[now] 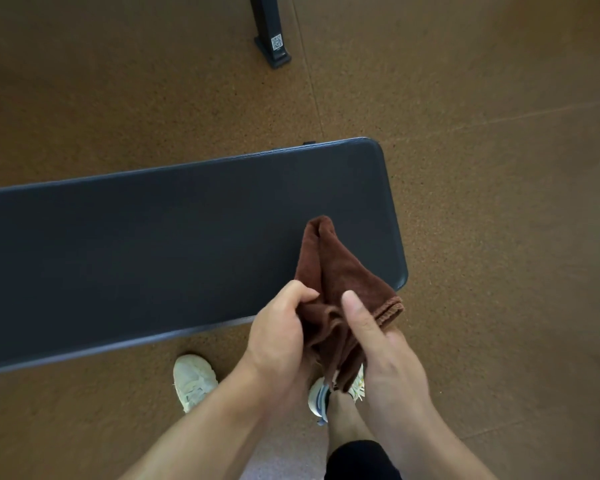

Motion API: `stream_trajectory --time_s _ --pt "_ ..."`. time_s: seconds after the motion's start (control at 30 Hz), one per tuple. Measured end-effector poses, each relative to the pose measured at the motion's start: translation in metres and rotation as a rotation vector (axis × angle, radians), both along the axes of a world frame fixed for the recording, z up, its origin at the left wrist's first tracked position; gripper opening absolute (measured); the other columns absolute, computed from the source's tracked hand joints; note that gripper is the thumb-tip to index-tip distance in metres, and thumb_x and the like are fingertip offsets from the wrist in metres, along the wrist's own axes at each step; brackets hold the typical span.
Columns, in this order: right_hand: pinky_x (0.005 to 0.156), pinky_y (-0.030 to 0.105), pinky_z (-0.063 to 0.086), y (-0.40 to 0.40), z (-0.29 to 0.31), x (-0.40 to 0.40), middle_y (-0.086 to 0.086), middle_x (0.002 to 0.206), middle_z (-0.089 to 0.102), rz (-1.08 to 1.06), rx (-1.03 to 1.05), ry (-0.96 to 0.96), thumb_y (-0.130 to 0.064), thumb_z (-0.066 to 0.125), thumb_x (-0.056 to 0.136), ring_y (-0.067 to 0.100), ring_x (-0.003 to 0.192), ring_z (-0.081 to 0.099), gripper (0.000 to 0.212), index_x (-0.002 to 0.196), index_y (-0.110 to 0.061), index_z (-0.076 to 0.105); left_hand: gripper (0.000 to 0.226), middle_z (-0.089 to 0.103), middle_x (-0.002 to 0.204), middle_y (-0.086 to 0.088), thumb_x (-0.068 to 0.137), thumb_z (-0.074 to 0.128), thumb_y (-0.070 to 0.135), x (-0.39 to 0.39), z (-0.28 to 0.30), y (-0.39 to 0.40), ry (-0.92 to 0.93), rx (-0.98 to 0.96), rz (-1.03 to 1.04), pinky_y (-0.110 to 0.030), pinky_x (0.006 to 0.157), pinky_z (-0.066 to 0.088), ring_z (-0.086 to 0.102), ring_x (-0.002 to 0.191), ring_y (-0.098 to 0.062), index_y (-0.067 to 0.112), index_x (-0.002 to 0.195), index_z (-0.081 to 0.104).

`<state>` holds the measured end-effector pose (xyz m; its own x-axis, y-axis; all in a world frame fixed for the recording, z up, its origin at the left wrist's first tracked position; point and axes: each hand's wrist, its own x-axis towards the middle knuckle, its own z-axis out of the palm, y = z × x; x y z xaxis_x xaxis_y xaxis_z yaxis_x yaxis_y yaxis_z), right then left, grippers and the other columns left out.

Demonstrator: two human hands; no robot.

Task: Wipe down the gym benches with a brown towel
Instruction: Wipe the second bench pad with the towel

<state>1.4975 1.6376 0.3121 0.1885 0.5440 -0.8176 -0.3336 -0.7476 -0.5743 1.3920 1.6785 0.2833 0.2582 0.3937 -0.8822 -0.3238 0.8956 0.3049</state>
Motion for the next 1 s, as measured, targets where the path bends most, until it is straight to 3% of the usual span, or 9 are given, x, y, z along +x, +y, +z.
stream_trajectory --time_s 0.1,0.2,0.27,0.4,0.63,0.77,0.87,0.93,1.0 --pt "0.092 0.046 0.060 0.000 -0.002 0.008 0.009 0.096 0.082 -0.328 -0.089 0.049 -0.041 0.075 0.079 0.026 0.089 0.080 0.041 0.107 -0.011 0.080 0.048 0.067 0.108 -0.034 0.081 0.056 0.019 -0.009 0.000 0.009 0.118 -0.028 0.012 -0.048 0.088 0.056 0.066 0.095 -0.043 -0.016 0.113 0.060" --pt "0.093 0.049 0.058 0.017 0.002 0.029 0.009 0.095 0.082 -0.558 -0.064 -0.004 -0.026 0.069 0.096 0.023 0.087 0.080 0.026 0.111 -0.005 0.073 0.013 0.061 0.078 -0.016 0.086 0.055 0.003 -0.026 0.001 0.025 0.324 0.186 -0.287 -0.034 0.065 0.047 0.058 0.070 -0.030 -0.005 0.093 0.063" --pt "0.098 0.049 0.057 0.032 0.008 0.049 0.005 0.098 0.082 -0.590 -0.044 -0.047 -0.025 0.065 0.101 0.020 0.092 0.080 0.022 0.110 -0.007 0.073 0.031 0.075 0.080 -0.002 0.083 0.060 -0.007 -0.036 0.007 0.041 0.417 0.390 -0.707 -0.029 0.059 0.055 0.072 0.070 -0.022 0.017 0.094 0.075" --pt "0.076 0.040 0.064 0.054 0.021 0.071 0.002 0.098 0.082 -0.506 0.065 -0.036 -0.028 0.063 0.103 0.016 0.088 0.080 0.022 0.114 -0.011 0.072 0.058 0.076 0.091 0.016 0.079 0.056 -0.013 -0.047 0.008 0.080 0.687 0.779 -0.893 -0.023 0.074 0.059 0.071 0.087 -0.002 0.036 0.104 0.075" --pt "0.089 0.014 0.053 0.036 0.033 0.077 -0.021 0.114 0.075 0.018 0.694 -0.485 -0.034 0.056 0.101 -0.002 0.107 0.068 0.027 0.112 -0.047 0.077 0.040 0.076 0.110 0.005 0.095 0.049 -0.004 -0.021 0.018 0.164 1.027 1.337 -0.697 -0.031 0.092 0.056 0.070 0.097 -0.007 0.021 0.100 0.080" --pt "0.113 0.024 0.042 -0.001 -0.019 0.077 -0.033 0.138 0.060 0.442 0.476 -0.636 -0.016 0.057 0.100 -0.010 0.129 0.053 0.058 0.131 -0.064 0.059 0.029 0.070 0.127 0.002 0.094 0.065 0.012 -0.028 -0.014 0.153 1.100 1.198 -0.940 -0.039 0.104 0.050 0.064 0.110 -0.018 0.025 0.118 0.074" --pt "0.126 0.032 0.028 -0.025 -0.062 0.069 -0.047 0.143 0.039 0.701 0.255 -0.619 -0.010 0.058 0.104 -0.015 0.145 0.030 0.068 0.130 -0.071 0.045 0.101 0.011 0.171 -0.003 0.079 0.086 0.040 -0.051 -0.039 0.123 1.123 0.853 -1.320 -0.055 0.124 0.024 0.008 0.158 -0.025 0.032 0.160 0.027" --pt "0.128 0.030 0.023 -0.035 -0.076 0.059 -0.048 0.147 0.028 0.712 0.193 -0.571 -0.022 0.055 0.107 -0.015 0.148 0.020 0.058 0.133 -0.070 0.036 0.142 -0.029 0.168 0.002 0.063 0.091 0.056 -0.073 -0.045 0.117 1.140 0.665 -1.489 -0.068 0.121 0.013 -0.024 0.156 -0.027 0.039 0.161 -0.010" --pt "0.126 0.023 0.018 -0.040 -0.080 0.047 -0.049 0.151 0.019 0.745 0.176 -0.570 -0.054 0.043 0.104 -0.017 0.149 0.009 0.040 0.141 -0.066 0.032 0.159 -0.043 0.161 0.004 0.053 0.093 0.063 -0.096 -0.047 0.124 1.149 0.553 -1.559 -0.073 0.118 0.011 -0.033 0.152 -0.030 0.042 0.156 -0.026"
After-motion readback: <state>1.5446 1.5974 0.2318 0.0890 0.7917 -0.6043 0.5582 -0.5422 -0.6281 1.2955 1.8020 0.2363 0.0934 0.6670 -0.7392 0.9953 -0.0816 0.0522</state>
